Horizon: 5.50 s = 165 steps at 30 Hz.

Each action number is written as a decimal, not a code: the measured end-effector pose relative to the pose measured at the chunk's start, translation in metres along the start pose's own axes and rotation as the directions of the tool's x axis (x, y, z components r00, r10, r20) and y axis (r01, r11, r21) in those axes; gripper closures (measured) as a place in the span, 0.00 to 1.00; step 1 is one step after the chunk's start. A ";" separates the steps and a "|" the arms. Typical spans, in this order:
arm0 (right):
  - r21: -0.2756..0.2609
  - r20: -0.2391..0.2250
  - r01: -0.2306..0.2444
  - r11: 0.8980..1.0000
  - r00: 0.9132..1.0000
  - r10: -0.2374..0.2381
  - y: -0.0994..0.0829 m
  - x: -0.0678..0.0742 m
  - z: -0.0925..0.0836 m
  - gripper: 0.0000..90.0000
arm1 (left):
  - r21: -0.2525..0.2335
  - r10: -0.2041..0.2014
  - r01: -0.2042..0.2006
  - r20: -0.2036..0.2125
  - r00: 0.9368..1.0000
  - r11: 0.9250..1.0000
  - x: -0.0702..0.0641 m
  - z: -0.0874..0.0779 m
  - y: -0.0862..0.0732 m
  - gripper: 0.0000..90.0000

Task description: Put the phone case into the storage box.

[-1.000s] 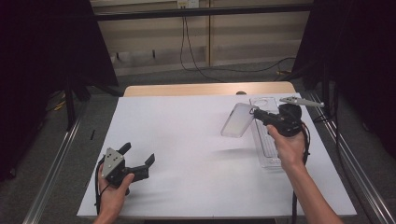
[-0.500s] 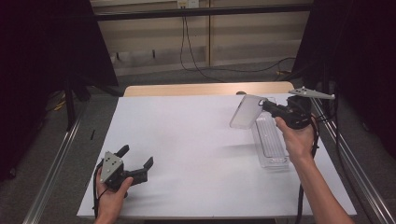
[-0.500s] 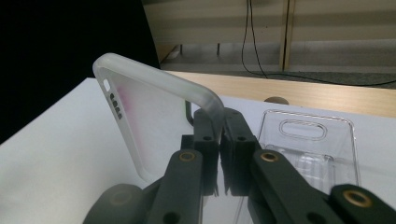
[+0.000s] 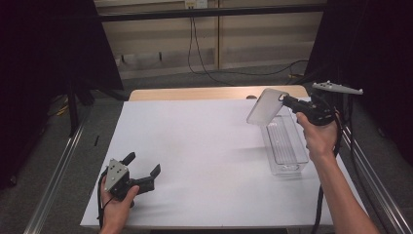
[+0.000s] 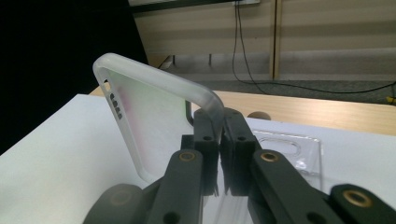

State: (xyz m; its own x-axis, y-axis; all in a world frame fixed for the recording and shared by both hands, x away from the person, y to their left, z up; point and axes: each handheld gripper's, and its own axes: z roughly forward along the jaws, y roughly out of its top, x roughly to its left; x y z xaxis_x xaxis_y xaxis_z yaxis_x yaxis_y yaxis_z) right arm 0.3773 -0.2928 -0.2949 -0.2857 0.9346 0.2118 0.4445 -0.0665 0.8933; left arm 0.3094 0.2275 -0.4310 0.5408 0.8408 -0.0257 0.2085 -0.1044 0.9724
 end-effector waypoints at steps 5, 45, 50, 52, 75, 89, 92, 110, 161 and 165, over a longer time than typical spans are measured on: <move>-0.011 0.023 -0.006 1.000 1.000 0.007 0.006 -0.009 -0.005 0.95 | 0.000 -0.011 0.011 -0.001 1.000 1.000 0.001 0.000 0.000 0.03; 0.006 0.168 0.055 0.998 0.984 -0.055 0.018 -0.051 0.021 0.95 | 0.002 -0.016 0.016 -0.019 1.000 1.000 0.008 0.000 0.000 0.03; -0.002 0.176 0.062 0.998 0.983 -0.061 0.017 -0.054 0.024 0.95 | 0.002 -0.025 0.025 -0.022 0.999 1.000 0.008 0.000 0.000 0.03; 0.002 0.179 0.062 0.998 0.982 -0.061 0.016 -0.055 0.027 0.95 | 0.003 -0.019 0.019 -0.026 0.999 1.000 0.009 0.000 0.000 0.03; 0.026 0.209 0.104 0.994 0.972 -0.107 -0.002 -0.065 0.054 0.95 | 0.018 -0.019 0.019 -0.005 1.000 1.000 0.007 0.001 -0.001 0.03; 0.066 0.215 0.133 0.989 0.966 -0.145 -0.013 -0.070 0.075 0.95 | 0.021 -0.015 0.015 0.006 1.000 1.000 0.005 0.001 -0.001 0.03; 0.081 0.217 0.141 0.987 0.964 -0.155 -0.015 -0.070 0.081 0.95 | 0.025 -0.016 0.015 0.011 1.000 1.000 0.005 0.001 -0.002 0.03; 0.106 0.228 0.152 0.983 0.958 -0.173 -0.024 -0.073 0.100 0.95 | 0.031 -0.007 0.007 0.008 1.000 0.999 0.006 0.002 -0.002 0.03; 0.151 0.185 0.110 0.982 0.973 -0.138 -0.010 -0.092 0.122 0.94 | 0.050 0.001 -0.001 0.010 1.000 0.999 0.006 0.006 -0.003 0.03; 0.154 0.179 0.103 0.983 0.975 -0.130 -0.011 -0.094 0.122 0.94 | 0.050 0.002 -0.002 0.011 1.000 0.999 0.006 0.006 -0.003 0.03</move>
State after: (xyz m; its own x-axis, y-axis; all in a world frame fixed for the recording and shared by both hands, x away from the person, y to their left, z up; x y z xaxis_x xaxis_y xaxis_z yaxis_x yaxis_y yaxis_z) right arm 0.5025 -0.3375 -0.3734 -0.1844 0.9827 0.0195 0.5381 0.0843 0.8386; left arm 0.3170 0.2299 -0.4352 0.5500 0.8347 -0.0264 0.2474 -0.1326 0.9598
